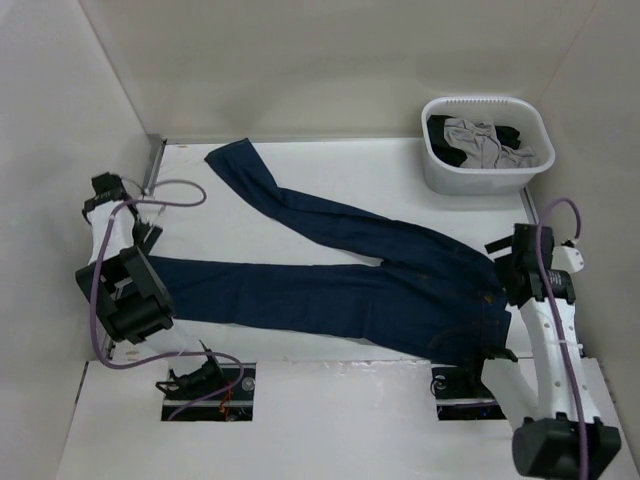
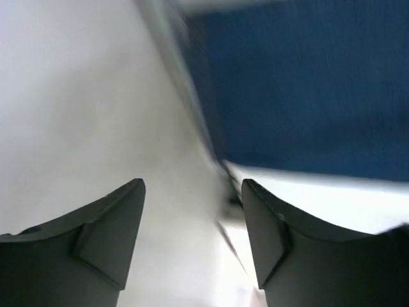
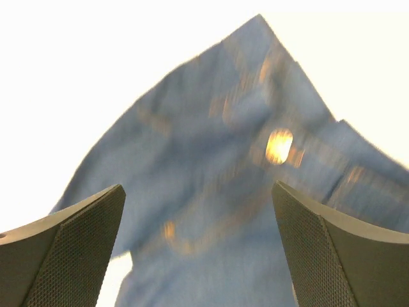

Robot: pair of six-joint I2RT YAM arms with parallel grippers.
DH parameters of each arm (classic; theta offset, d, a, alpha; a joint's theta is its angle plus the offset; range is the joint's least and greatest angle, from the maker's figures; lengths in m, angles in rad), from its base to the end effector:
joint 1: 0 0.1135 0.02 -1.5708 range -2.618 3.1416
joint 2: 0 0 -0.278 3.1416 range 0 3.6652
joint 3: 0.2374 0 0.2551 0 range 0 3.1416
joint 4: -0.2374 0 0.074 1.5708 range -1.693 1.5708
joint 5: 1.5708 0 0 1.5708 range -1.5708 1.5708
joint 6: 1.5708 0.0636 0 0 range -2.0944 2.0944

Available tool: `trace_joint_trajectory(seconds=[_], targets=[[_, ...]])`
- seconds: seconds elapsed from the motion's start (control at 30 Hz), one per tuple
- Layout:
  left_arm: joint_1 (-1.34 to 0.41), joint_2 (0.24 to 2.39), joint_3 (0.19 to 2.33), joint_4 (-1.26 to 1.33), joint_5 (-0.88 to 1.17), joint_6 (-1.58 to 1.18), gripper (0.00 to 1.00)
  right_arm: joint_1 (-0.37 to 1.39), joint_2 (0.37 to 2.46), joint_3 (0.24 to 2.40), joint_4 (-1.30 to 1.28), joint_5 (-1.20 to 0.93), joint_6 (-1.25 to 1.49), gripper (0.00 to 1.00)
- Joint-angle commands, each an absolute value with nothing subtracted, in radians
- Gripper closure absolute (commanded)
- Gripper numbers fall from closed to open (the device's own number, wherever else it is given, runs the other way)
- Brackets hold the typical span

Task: Fold and stack the trousers
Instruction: Flatten the trousers out

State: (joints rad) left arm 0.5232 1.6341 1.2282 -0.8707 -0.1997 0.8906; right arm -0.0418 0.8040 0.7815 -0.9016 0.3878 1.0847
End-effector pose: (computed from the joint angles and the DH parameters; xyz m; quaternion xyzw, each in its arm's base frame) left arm 0.2783 0.1751 0.2177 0.1654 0.9704 0.1697 0.0469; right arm 0.1553 -0.0306 0.2621 0.5486 0.7540 -0.0031 0.3614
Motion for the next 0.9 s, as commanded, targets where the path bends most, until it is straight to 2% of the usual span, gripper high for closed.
trace_joint_trajectory(seconds=[0.0, 0.1, 0.23, 0.37, 0.47, 0.53, 0.7, 0.87], targets=[[0.406, 1.641, 1.463, -0.687, -0.138, 0.778, 0.37, -0.229, 0.856, 0.766, -0.678, 0.263, 0.813, 0.00], [0.282, 1.724, 1.612, -0.626, -0.036, 0.657, 0.32, -0.314, 0.940, 0.739, -0.583, 0.207, 0.782, 0.00], [0.125, 1.987, 1.848, -0.534, 0.054, 0.487, 0.34, -0.328, 1.031, 0.738, -0.477, 0.215, 0.785, 0.00], [0.044, 2.225, 2.029, -0.404, 0.049, 0.425, 0.33, -0.323, 1.066, 0.756, -0.456, 0.229, 0.761, 0.00], [0.012, 2.364, 2.144, -0.417, 0.031, 0.431, 0.34, -0.320, 1.029, 0.752, -0.459, 0.250, 0.736, 0.00], [-0.008, 2.431, 2.196, -0.460, -0.050, 0.443, 0.34, -0.320, 0.991, 0.739, -0.463, 0.261, 0.720, 0.00], [-0.030, 2.468, 2.157, -0.563, -0.112, 0.506, 0.39, -0.320, 0.934, 0.710, -0.486, 0.249, 0.715, 0.00], [0.019, 2.367, 1.906, -0.597, -0.170, 0.561, 0.44, -0.324, 0.975, 0.713, -0.500, 0.244, 0.715, 0.00]])
